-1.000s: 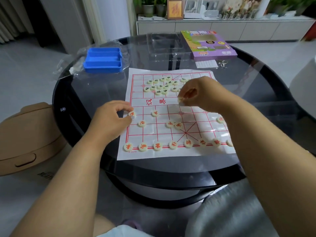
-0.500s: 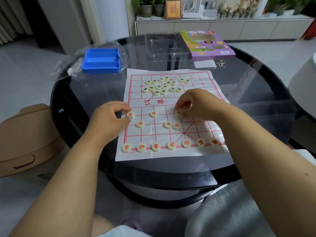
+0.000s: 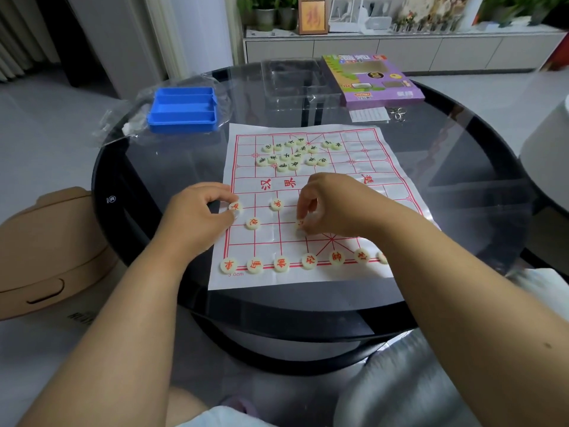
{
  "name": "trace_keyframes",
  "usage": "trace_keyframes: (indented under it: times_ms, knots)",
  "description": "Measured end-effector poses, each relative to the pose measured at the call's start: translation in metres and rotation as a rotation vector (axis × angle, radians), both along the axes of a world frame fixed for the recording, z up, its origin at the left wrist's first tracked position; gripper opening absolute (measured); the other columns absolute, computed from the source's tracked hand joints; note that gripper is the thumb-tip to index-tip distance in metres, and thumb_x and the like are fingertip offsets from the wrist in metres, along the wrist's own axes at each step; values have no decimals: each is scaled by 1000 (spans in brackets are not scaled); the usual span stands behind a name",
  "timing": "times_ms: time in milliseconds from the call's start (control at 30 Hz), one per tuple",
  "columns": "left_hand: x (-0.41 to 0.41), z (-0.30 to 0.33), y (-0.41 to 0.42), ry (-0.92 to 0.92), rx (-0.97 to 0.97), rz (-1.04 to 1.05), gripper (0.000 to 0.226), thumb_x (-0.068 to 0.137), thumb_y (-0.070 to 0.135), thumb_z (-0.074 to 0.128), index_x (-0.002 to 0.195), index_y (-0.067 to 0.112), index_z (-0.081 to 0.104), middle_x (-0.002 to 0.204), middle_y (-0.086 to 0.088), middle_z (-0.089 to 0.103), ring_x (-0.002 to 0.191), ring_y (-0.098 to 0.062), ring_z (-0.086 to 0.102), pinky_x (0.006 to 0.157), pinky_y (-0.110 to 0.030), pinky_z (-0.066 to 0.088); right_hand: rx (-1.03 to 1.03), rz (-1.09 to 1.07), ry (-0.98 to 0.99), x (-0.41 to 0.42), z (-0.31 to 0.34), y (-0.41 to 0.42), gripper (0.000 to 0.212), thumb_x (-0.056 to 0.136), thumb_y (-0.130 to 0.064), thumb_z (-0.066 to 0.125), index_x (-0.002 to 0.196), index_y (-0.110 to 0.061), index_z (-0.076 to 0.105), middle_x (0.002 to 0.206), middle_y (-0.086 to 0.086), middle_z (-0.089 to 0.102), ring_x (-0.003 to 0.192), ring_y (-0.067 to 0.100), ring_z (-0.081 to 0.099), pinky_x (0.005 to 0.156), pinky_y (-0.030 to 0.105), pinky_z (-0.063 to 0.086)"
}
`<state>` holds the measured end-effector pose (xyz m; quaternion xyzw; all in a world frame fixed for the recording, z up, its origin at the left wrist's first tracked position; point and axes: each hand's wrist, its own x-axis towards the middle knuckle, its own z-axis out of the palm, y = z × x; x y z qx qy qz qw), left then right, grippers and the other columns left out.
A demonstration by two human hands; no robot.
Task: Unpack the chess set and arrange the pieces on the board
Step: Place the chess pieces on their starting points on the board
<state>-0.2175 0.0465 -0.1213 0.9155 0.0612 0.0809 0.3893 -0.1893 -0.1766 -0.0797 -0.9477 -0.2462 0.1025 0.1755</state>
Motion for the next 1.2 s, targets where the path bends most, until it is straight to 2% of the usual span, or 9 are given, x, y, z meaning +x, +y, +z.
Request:
trace_keyframes:
  times_ms: [100, 167, 267, 367, 533, 633, 767, 1100, 1200]
  knots:
    - [0, 0, 0, -6, 6, 4, 23, 85, 23, 71, 108, 23, 70, 117, 16, 57, 99, -5, 56, 62, -14, 44, 41, 3, -42, 2, 4, -5, 20, 81, -30, 71, 99, -23, 69, 97, -8, 55, 81, 8, 52, 67, 14, 43]
    - [0, 0, 0, -7, 6, 4, 23, 85, 22, 71, 108, 24, 69, 119, 15, 58, 99, -6, 56, 61, -14, 43, 88, -30, -106, 7, 11, -19, 20, 81, -31, 71, 99, -22, 69, 94, -9, 55, 76, 3, 50, 65, 13, 41]
    - [-1, 1, -1, -8, -7, 0, 24, 87, 22, 69, 110, 24, 67, 116, 15, 56, 97, -7, 56, 59, -14, 42, 149, -138, -141, 18, 20, -47, 20, 80, -30, 72, 96, -19, 69, 92, -8, 59, 81, 7, 57, 74, 23, 51]
    - [-2, 3, -3, -23, -16, -1, 23, 88, 20, 67, 111, 22, 66, 113, 15, 55, 96, -7, 55, 59, -12, 38, 153, -212, -125, 25, 21, -70, 19, 80, -31, 73, 95, -19, 69, 89, -6, 65, 82, 15, 63, 73, 33, 56]
    - [-2, 3, -5, -16, -43, 13, 22, 89, 21, 66, 110, 23, 66, 110, 16, 54, 84, -3, 55, 58, -14, 40, 59, -234, -76, 29, 9, -82, 20, 81, -28, 72, 98, -20, 69, 89, -7, 64, 82, 15, 62, 79, 34, 56]
    - [-2, 2, -4, -6, -56, 15, 22, 89, 21, 66, 111, 22, 66, 111, 15, 55, 88, -5, 57, 58, -17, 44, 13, -247, -41, 29, 1, -86, 12, 81, -21, 71, 93, -25, 69, 85, -12, 61, 80, 19, 65, 77, 40, 58]
    - [-2, 1, -3, 2, -71, 19, 22, 88, 22, 66, 111, 22, 67, 113, 14, 56, 96, -10, 60, 61, -19, 47, -24, -248, 1, 29, -1, -88, 16, 81, -18, 71, 96, -25, 70, 92, -9, 63, 82, 17, 64, 79, 38, 57]
    - [-1, 0, -3, 3, -70, 18, 23, 88, 23, 66, 111, 23, 66, 112, 14, 56, 97, -11, 60, 61, -19, 47, -47, -232, 18, 32, -1, -86, 22, 80, -20, 73, 102, -24, 70, 100, -4, 66, 86, 18, 62, 82, 37, 57]
    - [-1, 1, -3, 7, -73, 20, 22, 89, 23, 66, 110, 24, 65, 111, 15, 56, 95, -11, 60, 60, -19, 47, -31, -228, -18, 29, 2, -84, 22, 81, -26, 72, 103, -23, 69, 100, -4, 66, 84, 14, 60, 79, 31, 56]
